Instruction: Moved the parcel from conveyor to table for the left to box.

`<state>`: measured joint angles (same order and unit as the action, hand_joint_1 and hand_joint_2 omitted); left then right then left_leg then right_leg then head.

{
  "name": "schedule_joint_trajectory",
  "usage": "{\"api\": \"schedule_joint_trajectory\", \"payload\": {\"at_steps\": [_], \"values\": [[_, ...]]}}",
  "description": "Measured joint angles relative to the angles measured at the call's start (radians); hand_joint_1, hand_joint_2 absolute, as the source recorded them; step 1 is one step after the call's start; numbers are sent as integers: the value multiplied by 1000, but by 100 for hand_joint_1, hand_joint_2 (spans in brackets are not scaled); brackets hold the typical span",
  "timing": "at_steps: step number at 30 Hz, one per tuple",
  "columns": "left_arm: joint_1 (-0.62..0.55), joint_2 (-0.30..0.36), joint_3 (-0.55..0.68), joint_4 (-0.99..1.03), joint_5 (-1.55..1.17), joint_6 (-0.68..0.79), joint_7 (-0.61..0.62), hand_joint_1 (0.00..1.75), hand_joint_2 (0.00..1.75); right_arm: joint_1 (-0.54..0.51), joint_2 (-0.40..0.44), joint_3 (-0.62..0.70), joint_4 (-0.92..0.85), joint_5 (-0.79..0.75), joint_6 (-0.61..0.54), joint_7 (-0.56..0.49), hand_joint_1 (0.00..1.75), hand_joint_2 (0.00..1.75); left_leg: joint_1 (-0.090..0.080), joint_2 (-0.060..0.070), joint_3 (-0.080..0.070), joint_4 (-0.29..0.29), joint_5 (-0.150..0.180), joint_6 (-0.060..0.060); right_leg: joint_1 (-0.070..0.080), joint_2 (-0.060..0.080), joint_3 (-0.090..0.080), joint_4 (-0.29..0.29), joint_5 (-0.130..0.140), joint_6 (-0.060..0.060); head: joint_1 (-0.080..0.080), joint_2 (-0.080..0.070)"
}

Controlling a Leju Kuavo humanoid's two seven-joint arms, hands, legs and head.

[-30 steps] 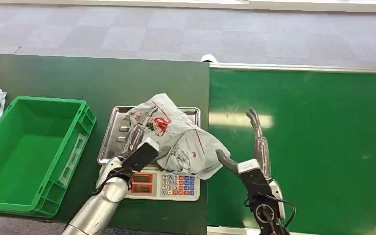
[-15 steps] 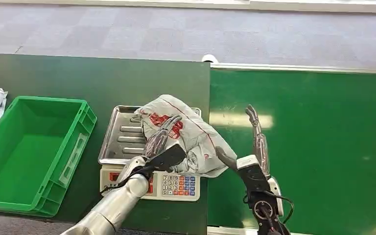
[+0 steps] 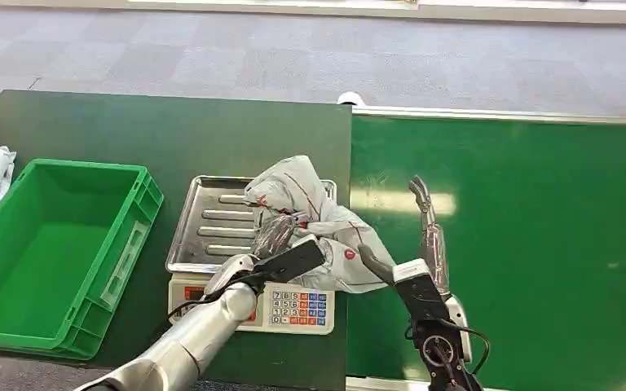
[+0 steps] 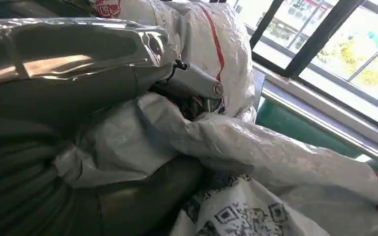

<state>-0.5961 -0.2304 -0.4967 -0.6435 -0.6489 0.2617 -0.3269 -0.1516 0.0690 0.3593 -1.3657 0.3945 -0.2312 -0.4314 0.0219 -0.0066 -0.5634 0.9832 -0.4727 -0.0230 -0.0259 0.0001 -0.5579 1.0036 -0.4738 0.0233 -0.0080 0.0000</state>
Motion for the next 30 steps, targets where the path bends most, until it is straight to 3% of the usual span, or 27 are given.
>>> {"api": "schedule_joint_trajectory", "payload": {"at_steps": [17,30], "values": [[20,3,32,-44,139,25,-71,175,175,1,6,-9,9,7,16,0,0,175,0,1,0,0,0,0,0,1,-1,0,0,0,0,0],[177,145,143,-690,21,166,10,175,175,69,3,-43,4,28,-14,11,0,175,0,1,-4,0,0,0,0,1,-5,0,0,0,0,0]]}}
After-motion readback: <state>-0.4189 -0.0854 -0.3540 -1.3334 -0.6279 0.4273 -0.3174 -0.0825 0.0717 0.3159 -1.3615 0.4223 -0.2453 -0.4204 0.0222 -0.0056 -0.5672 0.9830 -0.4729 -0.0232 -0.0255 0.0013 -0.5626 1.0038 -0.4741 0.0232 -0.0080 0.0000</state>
